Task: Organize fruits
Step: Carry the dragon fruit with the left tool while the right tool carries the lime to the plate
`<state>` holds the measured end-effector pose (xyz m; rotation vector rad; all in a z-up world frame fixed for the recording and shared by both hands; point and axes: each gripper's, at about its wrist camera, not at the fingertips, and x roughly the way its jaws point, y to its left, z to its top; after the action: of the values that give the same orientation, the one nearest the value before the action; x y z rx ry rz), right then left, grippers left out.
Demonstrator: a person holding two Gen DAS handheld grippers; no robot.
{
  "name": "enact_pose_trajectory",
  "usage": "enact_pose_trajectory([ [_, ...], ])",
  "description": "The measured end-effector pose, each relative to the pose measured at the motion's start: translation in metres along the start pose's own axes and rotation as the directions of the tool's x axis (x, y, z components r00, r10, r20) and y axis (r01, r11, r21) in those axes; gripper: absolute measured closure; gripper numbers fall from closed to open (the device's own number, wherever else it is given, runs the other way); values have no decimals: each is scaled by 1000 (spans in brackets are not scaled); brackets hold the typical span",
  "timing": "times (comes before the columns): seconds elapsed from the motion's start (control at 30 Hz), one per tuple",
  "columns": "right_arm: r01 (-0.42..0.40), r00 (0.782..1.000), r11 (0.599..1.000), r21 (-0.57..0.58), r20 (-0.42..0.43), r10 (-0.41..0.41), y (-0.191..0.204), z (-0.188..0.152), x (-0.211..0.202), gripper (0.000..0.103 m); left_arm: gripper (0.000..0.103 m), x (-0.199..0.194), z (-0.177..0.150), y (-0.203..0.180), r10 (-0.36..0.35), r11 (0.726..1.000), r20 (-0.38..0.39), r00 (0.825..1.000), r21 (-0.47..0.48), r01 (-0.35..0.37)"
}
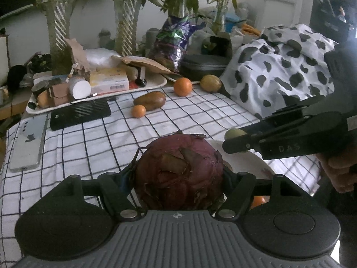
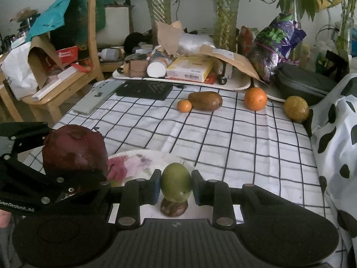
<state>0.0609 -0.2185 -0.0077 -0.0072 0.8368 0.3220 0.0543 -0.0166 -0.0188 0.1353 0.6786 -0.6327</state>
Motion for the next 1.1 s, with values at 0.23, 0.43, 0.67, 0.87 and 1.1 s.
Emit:
enact_pose_trajectory([
  [0.23, -5, 1000, 1000, -1, -5, 5, 3, -12, -14, 73, 32, -3, -8, -13, -24, 999, -31, 999, 26, 25],
  [0.43, 1, 1000, 1000, 5, -9, -1, 3, -23, -26, 73, 32, 5, -15, -21, -37, 998, -83, 996, 57, 41],
  [0.67, 5, 1000, 1000, 3, -24, -5, 3, -26, -27, 73, 31, 21, -24, -23, -14, 997, -163, 987, 76, 26],
  [0.87, -2, 999, 1000, -4, -44, 2, 4, -26, -24, 73, 25, 27, -25, -20, -6, 997, -202, 979, 74, 21],
  [1.1, -20, 998, 999, 25, -64, 22, 0, -28, -20, 73, 19, 20, -21, -19, -7, 997, -188, 982, 73, 21],
])
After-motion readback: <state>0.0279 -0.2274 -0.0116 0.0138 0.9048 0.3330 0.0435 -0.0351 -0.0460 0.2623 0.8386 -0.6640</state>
